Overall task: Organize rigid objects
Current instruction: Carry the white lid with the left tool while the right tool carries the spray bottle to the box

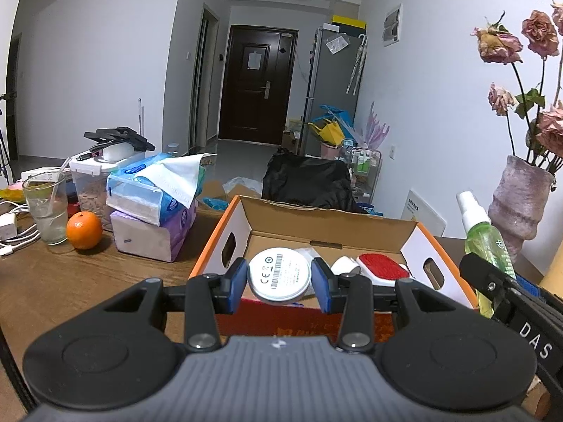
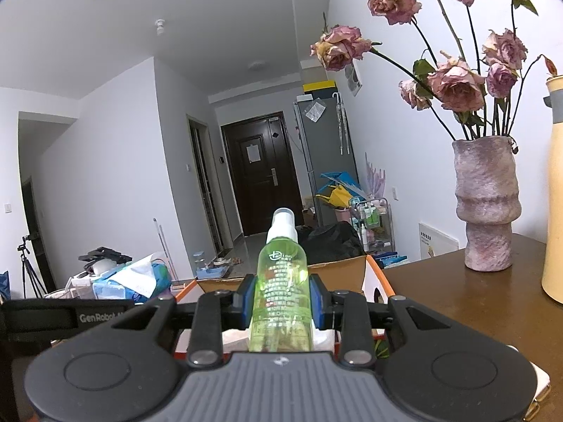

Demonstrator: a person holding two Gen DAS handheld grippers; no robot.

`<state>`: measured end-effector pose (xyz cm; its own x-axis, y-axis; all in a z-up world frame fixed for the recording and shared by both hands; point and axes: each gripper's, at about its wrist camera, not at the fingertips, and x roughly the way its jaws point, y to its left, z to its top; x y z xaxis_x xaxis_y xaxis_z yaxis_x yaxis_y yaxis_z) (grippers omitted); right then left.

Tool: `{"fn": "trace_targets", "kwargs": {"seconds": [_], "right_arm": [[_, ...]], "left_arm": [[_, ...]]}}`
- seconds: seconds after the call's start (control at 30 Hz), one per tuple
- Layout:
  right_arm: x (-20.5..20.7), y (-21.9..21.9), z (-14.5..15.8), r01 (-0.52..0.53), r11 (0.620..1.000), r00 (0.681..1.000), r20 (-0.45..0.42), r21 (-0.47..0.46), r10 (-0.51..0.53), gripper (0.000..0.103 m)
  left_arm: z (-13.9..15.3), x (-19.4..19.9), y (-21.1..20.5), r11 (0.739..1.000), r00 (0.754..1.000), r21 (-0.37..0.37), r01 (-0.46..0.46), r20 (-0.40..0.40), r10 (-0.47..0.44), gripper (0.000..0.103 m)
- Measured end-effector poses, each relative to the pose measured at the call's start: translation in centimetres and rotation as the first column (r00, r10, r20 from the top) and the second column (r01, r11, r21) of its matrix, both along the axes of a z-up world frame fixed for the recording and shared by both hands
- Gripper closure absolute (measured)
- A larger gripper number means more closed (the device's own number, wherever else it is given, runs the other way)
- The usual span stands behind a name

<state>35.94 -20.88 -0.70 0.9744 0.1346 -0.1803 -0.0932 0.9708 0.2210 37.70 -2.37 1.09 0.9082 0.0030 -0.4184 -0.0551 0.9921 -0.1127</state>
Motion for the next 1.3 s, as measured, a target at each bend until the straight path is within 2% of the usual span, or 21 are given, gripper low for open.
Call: {"fn": "trace_targets", "kwargs": {"seconds": [0.77, 1.3], "right_arm": [[6.8, -0.8, 0.5, -0.012, 1.000, 0.998, -0.067, 0.004, 0.013, 0.073], [11.7, -0.7, 0.0, -0.029, 0.999, 0.986, -0.164, -0.020, 0.026, 0.073]], "left_arm": [[-0.4, 6.0, -1.4, 1.000, 1.000, 0.024, 0.002, 0.008, -0.002, 0.062], [-1.3, 10.0, -2.1, 0.998, 1.000, 0.063, -0.013, -0.004, 0.014, 0.062]]}}
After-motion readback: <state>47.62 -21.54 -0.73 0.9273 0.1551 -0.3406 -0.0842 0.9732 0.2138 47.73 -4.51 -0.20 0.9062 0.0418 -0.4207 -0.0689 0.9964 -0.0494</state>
